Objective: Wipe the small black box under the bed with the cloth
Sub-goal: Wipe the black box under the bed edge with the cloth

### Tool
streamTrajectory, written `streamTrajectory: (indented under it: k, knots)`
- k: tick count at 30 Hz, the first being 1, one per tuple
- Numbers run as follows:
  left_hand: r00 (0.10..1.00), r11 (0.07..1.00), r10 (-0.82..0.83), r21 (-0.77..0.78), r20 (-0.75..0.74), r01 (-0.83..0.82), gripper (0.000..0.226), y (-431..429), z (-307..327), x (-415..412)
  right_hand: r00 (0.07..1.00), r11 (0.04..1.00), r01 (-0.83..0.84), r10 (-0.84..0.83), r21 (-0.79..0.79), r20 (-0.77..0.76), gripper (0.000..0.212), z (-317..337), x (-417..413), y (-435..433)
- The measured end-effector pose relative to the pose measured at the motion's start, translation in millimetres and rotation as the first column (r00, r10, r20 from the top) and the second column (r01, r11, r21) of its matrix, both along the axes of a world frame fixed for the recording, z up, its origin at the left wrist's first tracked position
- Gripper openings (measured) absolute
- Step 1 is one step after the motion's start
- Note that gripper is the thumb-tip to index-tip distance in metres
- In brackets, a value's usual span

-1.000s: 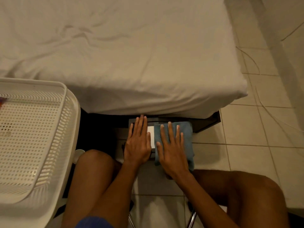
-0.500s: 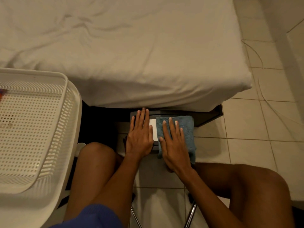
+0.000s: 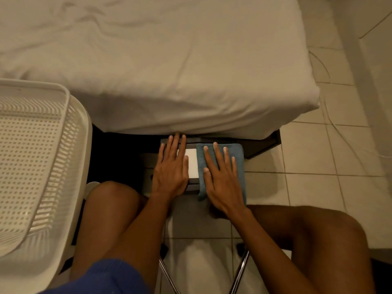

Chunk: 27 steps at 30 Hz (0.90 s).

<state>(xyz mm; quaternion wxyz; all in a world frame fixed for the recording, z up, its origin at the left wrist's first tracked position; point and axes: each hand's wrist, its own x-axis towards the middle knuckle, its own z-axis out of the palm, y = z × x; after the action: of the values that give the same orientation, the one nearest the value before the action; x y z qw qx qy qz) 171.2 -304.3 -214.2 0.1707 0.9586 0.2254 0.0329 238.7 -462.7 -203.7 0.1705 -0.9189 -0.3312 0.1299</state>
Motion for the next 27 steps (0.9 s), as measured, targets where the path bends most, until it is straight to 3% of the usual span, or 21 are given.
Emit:
streamTrajectory:
  k: [5,20,27]
  knots:
    - [1.000,1.000,0.004,0.015,-0.013,-0.004,0.058,-0.3,-1.5,0.3,0.997,0.998,0.050,-0.048,-0.032,0.066,0.059,-1.0,-9.8,8.3]
    - [1.000,1.000,-0.008,-0.017,-0.005,0.008,0.058,-2.4,-0.4,1.3,0.987,0.988,0.149,-0.146,-0.042,0.072,0.062,-1.6,-23.1,15.3]
    - [1.000,1.000,0.005,-0.030,0.010,-0.004,0.058,-0.9,-1.9,1.8,0.997,0.996,-0.050,0.054,-0.072,0.052,0.065,-1.0,-21.8,-4.9]
